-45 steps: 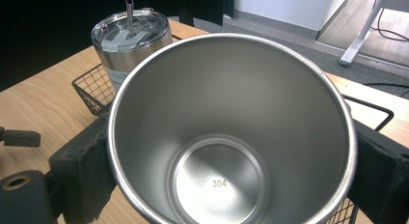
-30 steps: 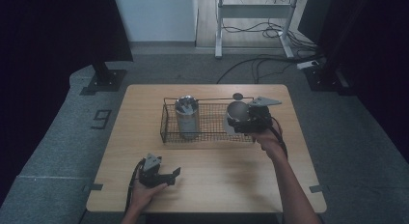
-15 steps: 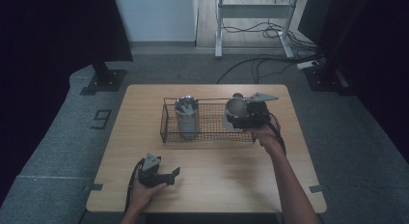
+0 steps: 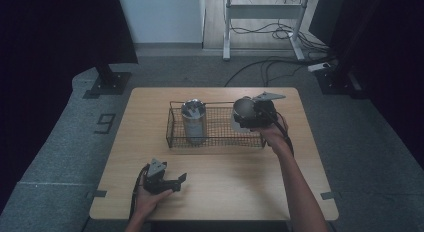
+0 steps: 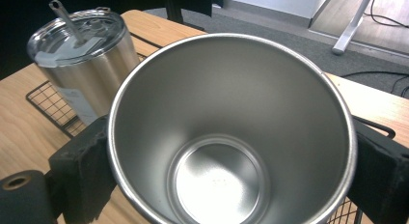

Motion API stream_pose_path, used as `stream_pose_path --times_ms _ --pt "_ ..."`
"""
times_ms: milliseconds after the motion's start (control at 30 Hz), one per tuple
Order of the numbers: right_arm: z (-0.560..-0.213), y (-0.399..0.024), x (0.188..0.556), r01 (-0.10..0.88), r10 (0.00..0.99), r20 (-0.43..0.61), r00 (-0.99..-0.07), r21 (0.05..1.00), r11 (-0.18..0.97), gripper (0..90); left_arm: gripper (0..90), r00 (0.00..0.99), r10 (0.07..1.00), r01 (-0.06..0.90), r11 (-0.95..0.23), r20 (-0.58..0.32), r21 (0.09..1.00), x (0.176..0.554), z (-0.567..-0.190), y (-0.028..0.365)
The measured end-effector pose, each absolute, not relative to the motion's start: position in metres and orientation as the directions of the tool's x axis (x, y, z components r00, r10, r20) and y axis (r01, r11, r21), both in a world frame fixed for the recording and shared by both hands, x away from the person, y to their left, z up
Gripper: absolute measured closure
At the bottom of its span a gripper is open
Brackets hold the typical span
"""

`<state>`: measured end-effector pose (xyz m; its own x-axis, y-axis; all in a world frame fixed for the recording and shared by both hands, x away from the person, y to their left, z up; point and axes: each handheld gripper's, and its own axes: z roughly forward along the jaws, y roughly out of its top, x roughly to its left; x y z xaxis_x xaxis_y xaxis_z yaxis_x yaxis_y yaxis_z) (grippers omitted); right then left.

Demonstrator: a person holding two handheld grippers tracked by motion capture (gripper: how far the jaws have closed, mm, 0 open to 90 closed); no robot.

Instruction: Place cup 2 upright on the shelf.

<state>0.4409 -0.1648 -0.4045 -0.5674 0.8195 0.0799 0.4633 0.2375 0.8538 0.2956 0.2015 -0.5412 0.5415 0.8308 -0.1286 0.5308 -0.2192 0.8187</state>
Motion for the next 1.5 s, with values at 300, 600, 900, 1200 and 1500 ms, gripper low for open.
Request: stream_pose_path --times_ms 300,600,900,1200,1500 --pt "-0.407 -0.163 0.452 0.474 0.825 0.089 -0.559 0.850 0.230 6.4 6.5 0.545 0.829 0.530 -0.223 -0.127 0.818 0.296 -0.542 0.201" --pt "-0.418 -0.162 0.462 0.495 0.834 0.078 -0.547 0.833 0.247 6.4 6.5 0.547 0.828 0.530 -0.224 -0.127 0.818 0.296 -0.542 0.201" --pt "-0.427 -0.161 0.471 0.514 0.834 0.084 -0.545 0.820 0.252 6.4 6.6 0.551 0.825 0.530 -0.229 -0.126 0.817 0.295 -0.542 0.200" --pt "-0.437 -0.157 0.477 0.530 0.832 0.082 -0.549 0.803 0.270 6.4 6.5 0.551 0.825 0.531 -0.228 -0.128 0.816 0.296 -0.542 0.200" --pt "-0.448 -0.158 0.480 0.548 0.836 0.084 -0.542 0.790 0.276 6.4 6.5 0.553 0.823 0.534 -0.232 -0.128 0.813 0.296 -0.543 0.199"
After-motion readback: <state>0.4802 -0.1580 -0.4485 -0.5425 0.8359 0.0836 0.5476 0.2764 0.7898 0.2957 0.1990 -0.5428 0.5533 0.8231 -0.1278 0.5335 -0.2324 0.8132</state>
